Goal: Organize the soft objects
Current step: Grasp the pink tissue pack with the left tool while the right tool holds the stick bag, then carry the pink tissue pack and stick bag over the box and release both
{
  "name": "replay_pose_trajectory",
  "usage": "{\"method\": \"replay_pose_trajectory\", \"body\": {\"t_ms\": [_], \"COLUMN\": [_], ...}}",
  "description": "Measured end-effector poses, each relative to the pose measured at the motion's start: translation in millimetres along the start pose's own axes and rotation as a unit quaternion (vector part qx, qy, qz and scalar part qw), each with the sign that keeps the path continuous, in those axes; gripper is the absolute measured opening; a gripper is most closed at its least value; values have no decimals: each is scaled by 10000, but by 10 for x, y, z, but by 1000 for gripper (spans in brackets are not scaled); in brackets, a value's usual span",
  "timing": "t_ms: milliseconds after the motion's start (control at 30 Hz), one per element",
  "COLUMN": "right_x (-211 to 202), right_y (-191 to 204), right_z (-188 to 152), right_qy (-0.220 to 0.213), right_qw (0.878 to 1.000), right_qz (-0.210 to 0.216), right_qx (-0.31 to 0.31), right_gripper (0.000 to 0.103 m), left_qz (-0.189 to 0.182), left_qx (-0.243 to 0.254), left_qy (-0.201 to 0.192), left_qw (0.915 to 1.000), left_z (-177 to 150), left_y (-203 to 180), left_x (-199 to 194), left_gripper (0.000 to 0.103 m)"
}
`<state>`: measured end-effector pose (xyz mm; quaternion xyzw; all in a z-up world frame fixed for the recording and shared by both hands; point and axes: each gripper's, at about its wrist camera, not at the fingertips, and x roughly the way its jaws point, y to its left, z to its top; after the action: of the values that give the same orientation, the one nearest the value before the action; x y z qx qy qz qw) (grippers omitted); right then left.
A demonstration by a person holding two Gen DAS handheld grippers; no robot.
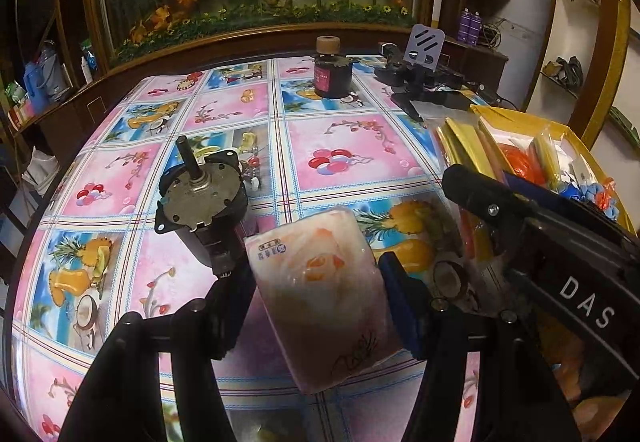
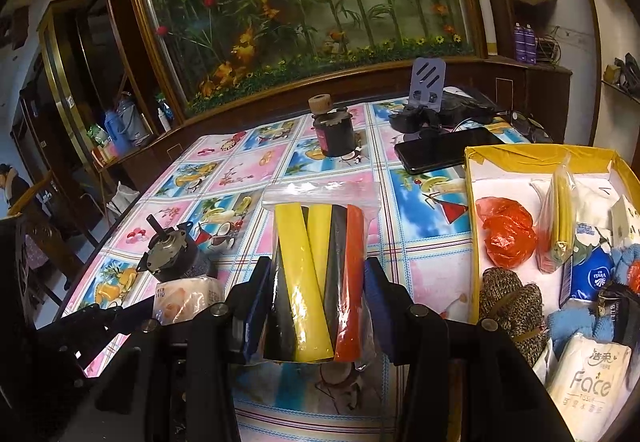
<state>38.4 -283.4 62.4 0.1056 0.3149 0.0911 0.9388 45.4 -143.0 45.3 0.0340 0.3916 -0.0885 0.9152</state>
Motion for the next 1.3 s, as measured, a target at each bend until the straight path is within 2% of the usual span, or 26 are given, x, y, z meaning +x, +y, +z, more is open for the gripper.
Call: {"method": "replay_pose_trajectory", "body": {"t_ms": [433, 600, 767, 933, 1033, 1200, 1300], "right_x": [-101, -242, -462, -726, -859, -1018, -1119], "right_y": [-91, -281, -643, -1122, -1382, -1730, -1858], "right_z": [56, 160, 265, 311, 294, 262, 234], "right_qy": [-194, -459, -843, -1169, -1238, -1263, -1268], "right_qw": [9996, 9974, 9913, 9804, 9737, 9646, 9597], "right_qz": [59, 85, -156, -626, -847, -1150, -1405], "right_qx": [209, 553, 998, 1455, 1716, 2007, 2079], "right_gripper": [49, 49, 49, 49, 49, 49, 49], "left_qz": [57, 9, -131, -469, -837, -1576, -1977], "left_qx": [88, 136, 223, 315, 395, 557, 747], "left_qy": [-138, -223, -450, -544, -597, -548, -351], "left_qw": [9999, 9997, 9986, 9969, 9939, 9844, 9768], "left_z": [-14, -9, -4, 47, 126, 293, 377], "left_y": [-42, -76, -136, -340, -593, -1134, -1474], "left_x": [-48, -79, -173, -223, -278, -287, -188], "left_gripper": [61, 61, 61, 61, 61, 61, 61]}}
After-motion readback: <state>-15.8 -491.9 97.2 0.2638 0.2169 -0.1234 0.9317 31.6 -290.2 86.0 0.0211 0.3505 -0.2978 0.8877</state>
